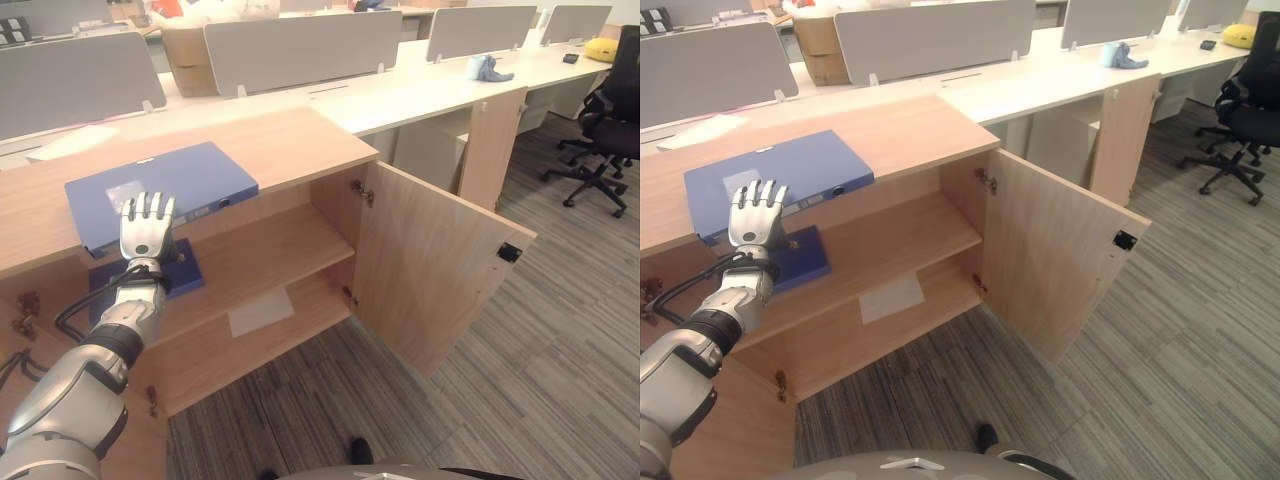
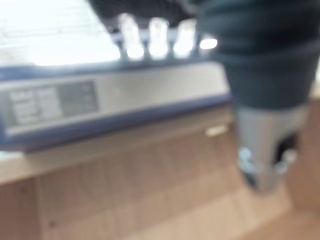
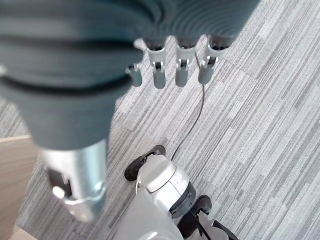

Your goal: Put the empty folder in the office cabinet

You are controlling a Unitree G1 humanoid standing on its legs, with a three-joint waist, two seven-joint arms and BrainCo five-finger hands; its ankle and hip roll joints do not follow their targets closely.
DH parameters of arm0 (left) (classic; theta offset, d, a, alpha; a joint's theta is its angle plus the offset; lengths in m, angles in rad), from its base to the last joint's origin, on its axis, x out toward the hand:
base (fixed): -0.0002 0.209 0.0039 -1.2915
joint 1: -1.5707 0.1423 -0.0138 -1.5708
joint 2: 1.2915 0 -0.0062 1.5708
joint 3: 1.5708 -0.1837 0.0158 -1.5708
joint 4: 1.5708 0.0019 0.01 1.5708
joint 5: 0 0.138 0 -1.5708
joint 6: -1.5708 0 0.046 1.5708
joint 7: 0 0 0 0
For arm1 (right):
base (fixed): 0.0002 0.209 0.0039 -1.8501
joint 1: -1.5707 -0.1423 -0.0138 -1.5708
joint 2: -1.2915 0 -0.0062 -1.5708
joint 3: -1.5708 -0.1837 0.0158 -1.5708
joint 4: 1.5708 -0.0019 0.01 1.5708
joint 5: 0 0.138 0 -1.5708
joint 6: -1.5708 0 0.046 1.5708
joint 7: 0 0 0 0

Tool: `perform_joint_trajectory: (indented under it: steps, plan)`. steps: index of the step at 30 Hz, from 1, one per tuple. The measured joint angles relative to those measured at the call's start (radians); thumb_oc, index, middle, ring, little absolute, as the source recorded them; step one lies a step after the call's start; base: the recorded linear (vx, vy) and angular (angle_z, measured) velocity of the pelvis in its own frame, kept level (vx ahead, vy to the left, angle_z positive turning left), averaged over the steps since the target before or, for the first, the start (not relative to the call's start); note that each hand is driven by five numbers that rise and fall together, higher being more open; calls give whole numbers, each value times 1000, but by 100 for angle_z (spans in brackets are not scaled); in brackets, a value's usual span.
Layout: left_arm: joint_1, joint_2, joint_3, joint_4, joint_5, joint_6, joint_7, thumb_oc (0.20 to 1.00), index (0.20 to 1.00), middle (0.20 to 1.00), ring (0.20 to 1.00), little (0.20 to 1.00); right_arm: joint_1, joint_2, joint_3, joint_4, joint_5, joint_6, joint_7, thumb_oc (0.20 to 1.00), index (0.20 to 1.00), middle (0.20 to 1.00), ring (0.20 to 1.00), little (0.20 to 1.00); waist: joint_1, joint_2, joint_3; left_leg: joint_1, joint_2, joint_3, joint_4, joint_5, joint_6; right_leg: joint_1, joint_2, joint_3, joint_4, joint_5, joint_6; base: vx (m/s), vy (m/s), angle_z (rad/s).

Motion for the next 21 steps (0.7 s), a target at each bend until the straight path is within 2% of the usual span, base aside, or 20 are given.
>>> perform_joint_trajectory:
  steps: [11,14,16,19,20,21]
  plan:
    - [-1,0,14,34,-67,23,0,1000,1000,1000,1000,1000,-2,0,0,-2,2,-1,13,1000,1000,1000,1000,1000,0,-13,-7,-29,5,-1,0,0,0,-19,5,0,1,0,0,3,4,1]
    - [-3,0,23,36,-83,39,2,1000,1000,1000,1000,1000,2,-6,-1,-3,3,-3,12,1000,1000,1000,1000,1000,1,-29,-9,-25,5,24,0,2,-4,-32,4,11,-5,-1,0,-8,17,-9]
    - [-12,2,25,41,-107,42,-1,1000,1000,1000,1000,1000,-3,-11,0,-8,5,-2,11,1000,1000,1000,1000,1000,4,-16,0,-35,13,23,0,0,-2,-32,7,9,2,0,11,-8,9,-5]
    - [-45,5,24,81,-113,44,-3,1000,1000,1000,1000,1000,9,-7,0,-10,6,3,9,1000,1000,1000,1000,1000,-3,-47,2,-46,9,27,2,-1,-14,-57,8,8,11,-15,9,-9,15,6]
    - [-59,12,34,79,-115,45,-2,1000,1000,1000,1000,1000,3,-3,-1,-11,6,0,3,1000,1000,1000,1000,1000,-8,-77,6,-64,-7,42,81,-7,-7,-70,-13,19,-1,-13,12,-1,10,-11]
    - [-66,12,45,83,-116,51,-3,1000,1000,1000,1000,1000,-8,-12,0,-12,7,-2,1,1000,1000,1000,1000,1000,-4,-76,21,-76,-9,63,172,-51,6,-72,-20,34,-1,-20,27,-2,11,-29]
